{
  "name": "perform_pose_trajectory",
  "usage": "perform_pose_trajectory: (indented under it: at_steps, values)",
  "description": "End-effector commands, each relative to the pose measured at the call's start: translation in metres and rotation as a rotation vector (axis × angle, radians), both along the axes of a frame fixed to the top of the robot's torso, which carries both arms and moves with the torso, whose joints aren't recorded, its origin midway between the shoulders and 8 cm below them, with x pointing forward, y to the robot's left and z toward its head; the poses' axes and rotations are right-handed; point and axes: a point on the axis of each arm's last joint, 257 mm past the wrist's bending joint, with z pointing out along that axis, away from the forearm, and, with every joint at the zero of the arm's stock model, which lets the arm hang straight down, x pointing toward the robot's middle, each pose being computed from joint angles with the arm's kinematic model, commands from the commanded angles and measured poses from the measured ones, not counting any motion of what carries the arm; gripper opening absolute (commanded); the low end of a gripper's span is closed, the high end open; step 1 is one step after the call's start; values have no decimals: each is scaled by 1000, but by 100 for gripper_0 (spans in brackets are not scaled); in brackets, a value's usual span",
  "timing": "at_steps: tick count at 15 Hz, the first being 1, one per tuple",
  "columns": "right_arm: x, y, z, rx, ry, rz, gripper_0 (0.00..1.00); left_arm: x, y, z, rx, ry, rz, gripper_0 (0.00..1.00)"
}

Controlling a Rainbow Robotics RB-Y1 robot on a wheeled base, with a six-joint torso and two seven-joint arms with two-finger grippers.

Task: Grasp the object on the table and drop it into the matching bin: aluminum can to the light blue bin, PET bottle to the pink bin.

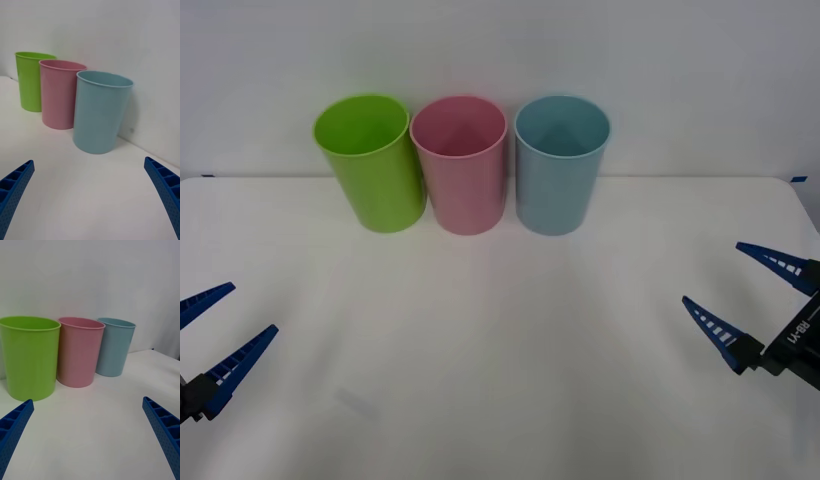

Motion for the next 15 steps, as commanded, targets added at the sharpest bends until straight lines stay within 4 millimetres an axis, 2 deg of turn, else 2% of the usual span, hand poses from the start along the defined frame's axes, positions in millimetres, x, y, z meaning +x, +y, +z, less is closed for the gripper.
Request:
perform_pose_trajectory:
  at_steps: [1, 4, 8, 15]
  values:
    - [-22, -19, -19, 15, 36, 17, 100, 0, 0, 0, 0, 0, 0, 100]
    - [-41, -36, -41, 29, 79, 45, 100, 0, 0, 0, 0, 0, 0, 100]
    - [-61, -55, -47, 24, 94, 48, 100, 0, 0, 0, 0, 0, 0, 100]
    - [-69, -56, -50, 40, 105, 48, 100, 0, 0, 0, 0, 0, 0, 100]
